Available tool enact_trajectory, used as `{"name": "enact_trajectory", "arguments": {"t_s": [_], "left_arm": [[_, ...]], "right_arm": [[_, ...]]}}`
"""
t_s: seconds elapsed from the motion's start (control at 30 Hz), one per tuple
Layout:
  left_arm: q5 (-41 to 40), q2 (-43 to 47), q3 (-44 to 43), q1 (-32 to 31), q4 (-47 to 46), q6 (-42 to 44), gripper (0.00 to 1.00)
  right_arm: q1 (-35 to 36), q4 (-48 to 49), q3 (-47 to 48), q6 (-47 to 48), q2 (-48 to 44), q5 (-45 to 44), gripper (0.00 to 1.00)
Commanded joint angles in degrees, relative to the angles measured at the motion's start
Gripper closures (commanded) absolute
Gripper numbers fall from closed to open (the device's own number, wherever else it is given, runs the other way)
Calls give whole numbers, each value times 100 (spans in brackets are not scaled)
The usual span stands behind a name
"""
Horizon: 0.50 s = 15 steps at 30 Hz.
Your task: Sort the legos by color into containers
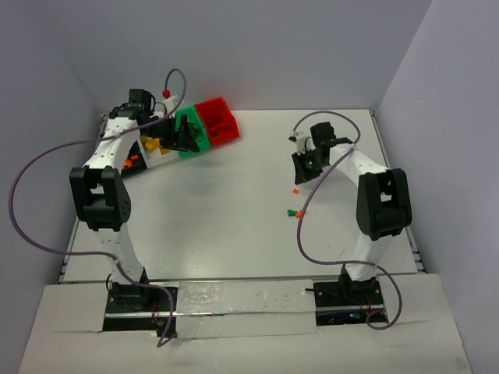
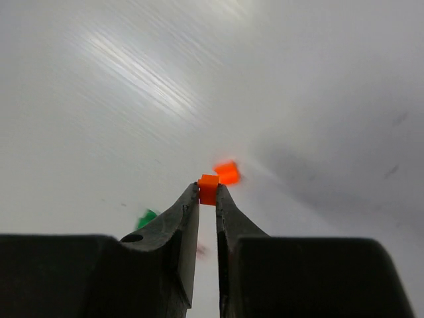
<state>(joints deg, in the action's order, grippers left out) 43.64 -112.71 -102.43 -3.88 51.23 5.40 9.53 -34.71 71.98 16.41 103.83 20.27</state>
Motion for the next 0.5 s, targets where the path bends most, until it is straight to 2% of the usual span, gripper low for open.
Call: {"name": "enact_trajectory", "arguments": {"t_s": [0.0, 0.1, 0.2, 0.23, 0.33, 0.37, 0.4, 0.43, 0.47], "left_arm": [[2000, 441, 379, -202, -790, -1210, 23], [2830, 569, 891, -437, -1480, -2026, 20], [3593, 618, 1288, -643, -2514, -3243, 17], [3688, 619, 1321, -686, -2719, -3615, 17], [3659, 754, 1320, -772, -3363, -3896, 20], [3615, 860, 1465, -772, -3955, -4786, 21], [3568, 976, 1730, -762, -4905, -5572, 21], [3436, 1171, 2326, -739, -7359, -6741, 20], [3295, 1254, 2735, -719, -9123, -7747, 20]], "right_arm": [[390, 687, 715, -136, -828, 1548, 100], [700, 1722, 578, -453, -1176, 1826, 100], [1068, 3358, 125, -826, -1509, 1895, 100], [1212, 3751, -16, -889, -1579, 1930, 100], [1373, 5064, -593, -1256, -1760, 2060, 100], [1498, 5232, -702, -1318, -1760, 2051, 100], [1502, 5337, -710, -1391, -1751, 2033, 100], [1582, 5435, -688, -1534, -1717, 1998, 100], [1635, 5519, -672, -1618, -1686, 1977, 100]]}}
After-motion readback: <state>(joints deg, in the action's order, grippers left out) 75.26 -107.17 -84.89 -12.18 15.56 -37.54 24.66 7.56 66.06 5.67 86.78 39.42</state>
